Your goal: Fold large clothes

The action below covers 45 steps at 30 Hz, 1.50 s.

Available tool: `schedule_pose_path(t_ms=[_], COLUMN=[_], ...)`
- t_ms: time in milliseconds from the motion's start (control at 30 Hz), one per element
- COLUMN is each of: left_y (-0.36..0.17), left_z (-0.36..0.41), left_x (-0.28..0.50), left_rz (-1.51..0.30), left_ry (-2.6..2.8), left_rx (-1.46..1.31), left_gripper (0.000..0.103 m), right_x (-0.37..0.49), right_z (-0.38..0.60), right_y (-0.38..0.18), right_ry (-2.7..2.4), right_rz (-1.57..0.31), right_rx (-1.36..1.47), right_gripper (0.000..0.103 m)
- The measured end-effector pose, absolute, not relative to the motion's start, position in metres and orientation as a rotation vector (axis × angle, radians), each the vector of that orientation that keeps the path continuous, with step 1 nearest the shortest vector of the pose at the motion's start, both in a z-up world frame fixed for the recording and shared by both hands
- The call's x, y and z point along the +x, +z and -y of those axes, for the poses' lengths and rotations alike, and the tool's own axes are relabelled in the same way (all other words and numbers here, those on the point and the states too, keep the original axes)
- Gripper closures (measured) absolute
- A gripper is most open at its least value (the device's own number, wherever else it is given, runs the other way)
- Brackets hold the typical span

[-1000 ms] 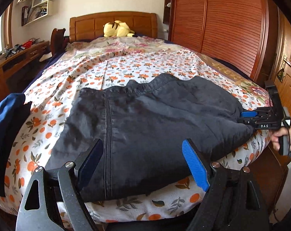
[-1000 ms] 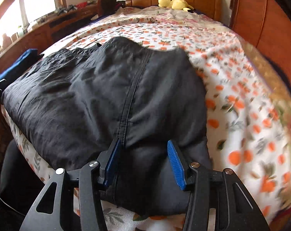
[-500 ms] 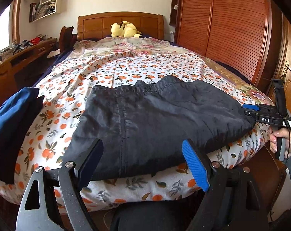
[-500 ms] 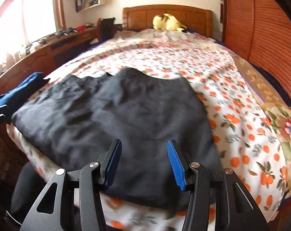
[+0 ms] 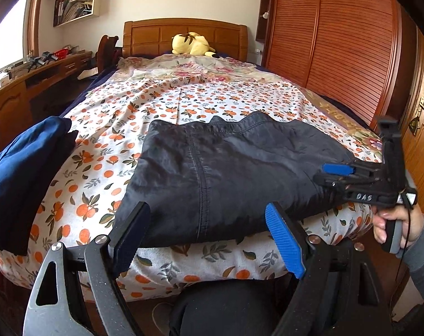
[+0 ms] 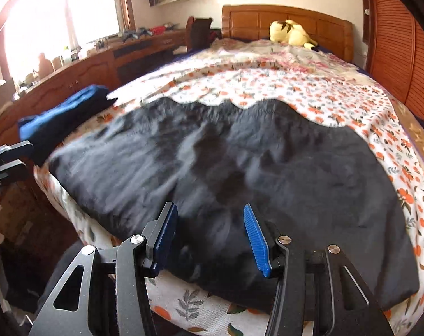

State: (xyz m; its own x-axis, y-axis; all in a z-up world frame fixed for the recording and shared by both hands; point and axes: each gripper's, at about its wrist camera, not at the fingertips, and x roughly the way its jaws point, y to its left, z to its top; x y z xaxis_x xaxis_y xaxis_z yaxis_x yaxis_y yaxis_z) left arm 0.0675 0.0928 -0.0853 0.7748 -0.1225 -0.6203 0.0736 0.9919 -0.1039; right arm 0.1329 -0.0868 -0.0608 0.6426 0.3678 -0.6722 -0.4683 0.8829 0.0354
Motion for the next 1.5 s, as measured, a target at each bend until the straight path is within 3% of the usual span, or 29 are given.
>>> schedule_pose_path(t_ms=[233,833,1400,1500], left_y=[-0.098,-0.125,-0.151,-0.15], left_z=[-0.104,-0.157,-0.163,-0.16], left_x=[0.069,0.078,0.095,0.096], left_rz=[-0.693,-0.703,-0.771,-0.773], left_ry=[-0.082,0.017,0.008,-0.007], left_rx=[-0.098,-0.243,-0.285,-0.279], left_gripper=[0.018,0.018,0.043,0.054], right_x=[0.132,0.128,0.127,0.126], right_z=[0.095,0.084,0.084,0.084], right_y=[-0.089,-0.095,-0.096,-0.096], right_ry=[0.438,0.421,0.431,0.433], right_rz=[-0.768,-0.738,-0.726,-0.724], right_rx=[-0.175,-0.193,-0.187,-0.187], right_gripper=[0.052,0.052,0.052,0.052])
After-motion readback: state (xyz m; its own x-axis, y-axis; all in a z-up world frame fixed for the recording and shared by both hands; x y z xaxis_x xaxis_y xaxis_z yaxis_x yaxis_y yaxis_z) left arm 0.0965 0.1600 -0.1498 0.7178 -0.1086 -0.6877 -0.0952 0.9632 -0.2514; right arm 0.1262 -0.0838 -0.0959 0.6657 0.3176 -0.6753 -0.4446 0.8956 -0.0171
